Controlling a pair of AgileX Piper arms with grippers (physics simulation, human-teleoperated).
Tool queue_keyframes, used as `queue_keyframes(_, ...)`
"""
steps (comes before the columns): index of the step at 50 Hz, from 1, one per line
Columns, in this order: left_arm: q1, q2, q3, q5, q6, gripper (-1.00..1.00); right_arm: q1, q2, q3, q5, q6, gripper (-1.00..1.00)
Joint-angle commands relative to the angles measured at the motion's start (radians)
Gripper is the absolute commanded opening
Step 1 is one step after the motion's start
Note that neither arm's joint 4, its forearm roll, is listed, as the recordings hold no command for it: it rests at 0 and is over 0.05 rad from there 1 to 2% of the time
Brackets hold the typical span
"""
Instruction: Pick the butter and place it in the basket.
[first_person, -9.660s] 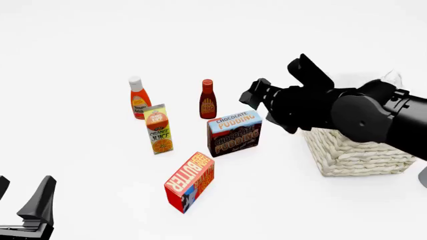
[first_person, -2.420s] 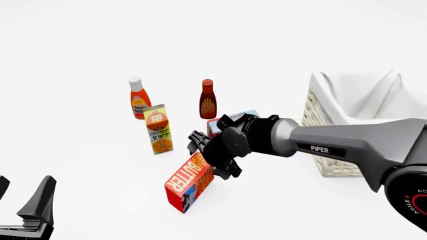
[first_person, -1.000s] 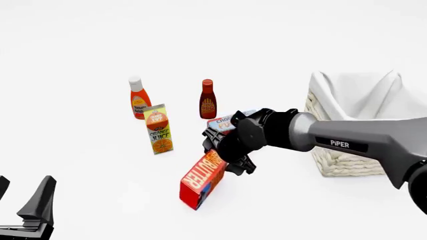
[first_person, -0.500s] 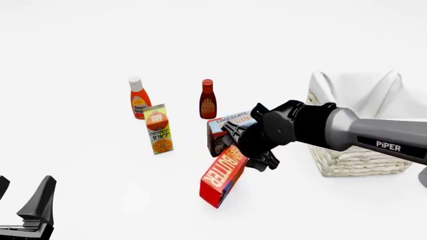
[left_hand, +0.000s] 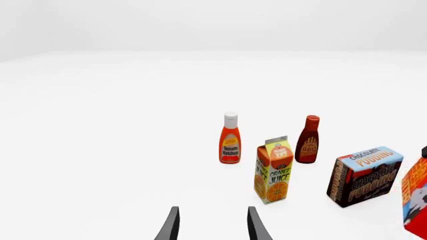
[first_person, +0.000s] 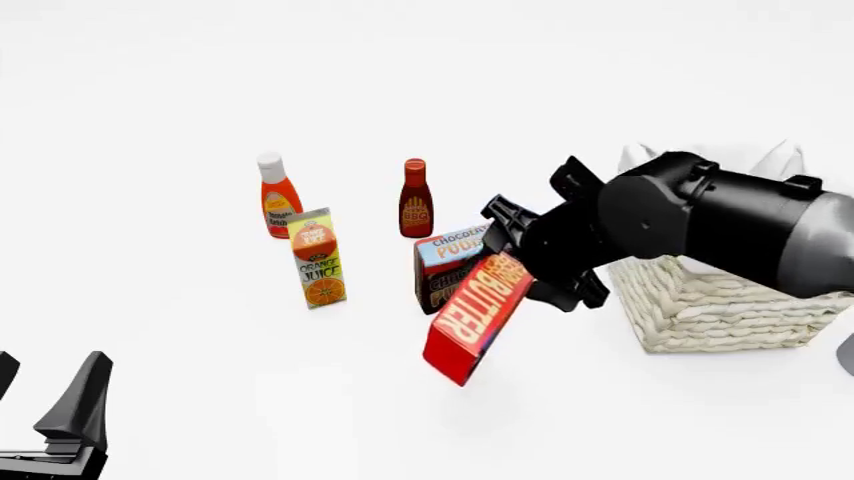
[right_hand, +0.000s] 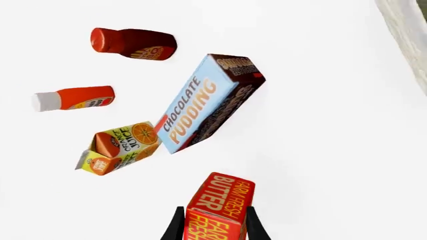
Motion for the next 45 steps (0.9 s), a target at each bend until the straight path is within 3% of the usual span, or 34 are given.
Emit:
queue_keyframes(1, 0.0, 0.0, 0.0, 0.0, 0.0, 1.0, -0.01, -0.091, -0.027, 0.038, 0.003, -1.0)
queue_keyframes(19, 0.0, 0.0, 0.0, 0.0, 0.0, 1.0, -0.035, -0.211, -0.062, 0.094, 0.001, -1.0)
queue_keyframes(45, 0.0, 0.0, 0.0, 0.0, 0.0, 1.0, -0.058, -0.274, -0.137, 0.136, 0.005, -1.0)
